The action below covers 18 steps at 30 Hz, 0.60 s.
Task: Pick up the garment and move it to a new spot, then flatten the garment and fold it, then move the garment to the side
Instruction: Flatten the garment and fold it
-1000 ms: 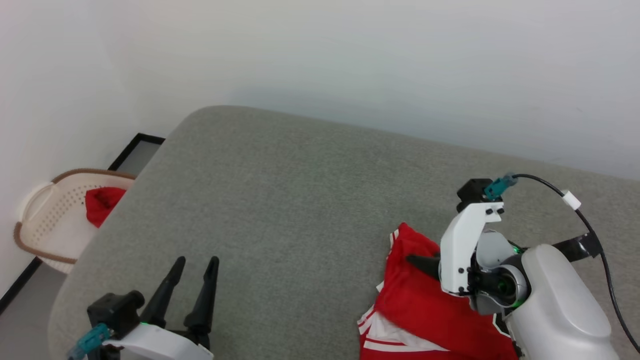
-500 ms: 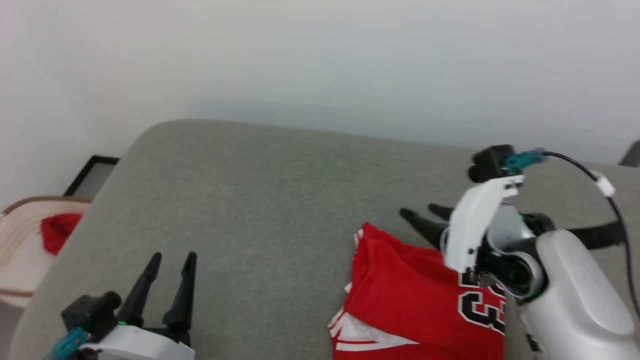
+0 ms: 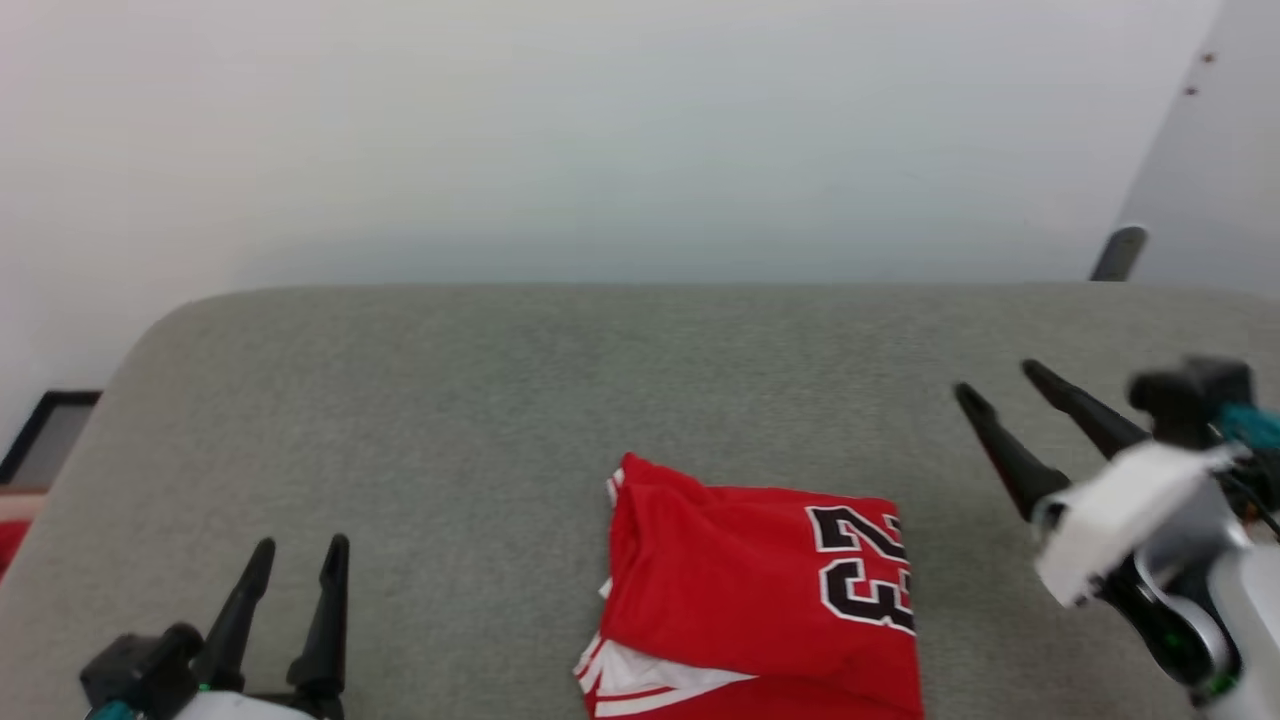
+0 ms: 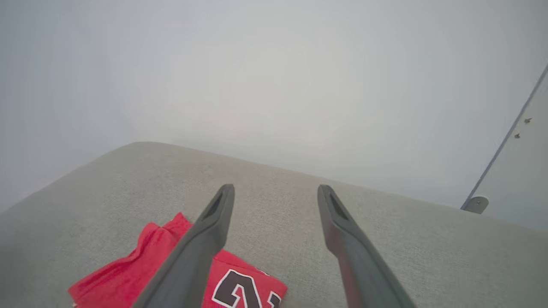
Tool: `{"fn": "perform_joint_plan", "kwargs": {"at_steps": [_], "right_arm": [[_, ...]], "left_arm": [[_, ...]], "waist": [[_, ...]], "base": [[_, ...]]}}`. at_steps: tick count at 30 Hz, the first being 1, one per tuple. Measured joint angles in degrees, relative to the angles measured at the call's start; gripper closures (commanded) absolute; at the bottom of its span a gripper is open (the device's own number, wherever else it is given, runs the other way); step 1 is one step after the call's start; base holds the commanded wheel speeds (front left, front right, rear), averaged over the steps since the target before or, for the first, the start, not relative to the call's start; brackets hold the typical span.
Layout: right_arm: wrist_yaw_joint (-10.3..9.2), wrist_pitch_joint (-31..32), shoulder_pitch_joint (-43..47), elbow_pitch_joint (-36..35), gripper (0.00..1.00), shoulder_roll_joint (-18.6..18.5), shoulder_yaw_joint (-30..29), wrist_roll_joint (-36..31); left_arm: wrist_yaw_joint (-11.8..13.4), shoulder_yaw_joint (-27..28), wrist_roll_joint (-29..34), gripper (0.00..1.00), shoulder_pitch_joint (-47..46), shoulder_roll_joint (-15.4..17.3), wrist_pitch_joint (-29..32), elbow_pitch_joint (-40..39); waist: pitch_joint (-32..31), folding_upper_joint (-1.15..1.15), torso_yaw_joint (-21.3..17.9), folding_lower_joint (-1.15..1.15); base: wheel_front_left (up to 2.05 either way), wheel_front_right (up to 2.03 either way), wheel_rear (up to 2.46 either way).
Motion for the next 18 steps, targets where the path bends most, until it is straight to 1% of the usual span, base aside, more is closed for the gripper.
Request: {"fn": "perform_joint_plan", "kwargs": {"at_steps": [4,8,11,18], "right_arm": [[0.01,-7.1,4.2,0.1,0.00,-2.6,-0.6,-1.4],[0.01,-12.2,8.2,1.2,0.00,-3.6,-2.6,-3.0],[0.01,-14.6,10.9,1.9,0.00,-3.6,-4.4,-3.5],[0.01,-16.7,15.8,2.2,0.00,-2.6,-8.2,-3.9]], "left_arm": [[0.0,1.4,0.4,0.00,1.8,-0.2,0.0,-0.3],[0.1,2.4,1.8,0.00,3.2,-0.5,0.0,-0.5],[0.1,3.3,2.4,0.00,4.2,-0.7,0.0,-0.6],[0.1,5.6,4.0,0.00,6.3,-1.7,0.0,-1.1]], "waist": [[-0.5,0.00,-2.0,0.00],[-1.1,0.00,-3.5,0.00],[-1.7,0.00,-4.1,0.00],[-2.6,0.00,-4.4,0.00]], "base": [[0.00,0.00,0.00],[0.00,0.00,0.00],[0.00,0.00,0.00],[0.00,0.00,0.00]]}}
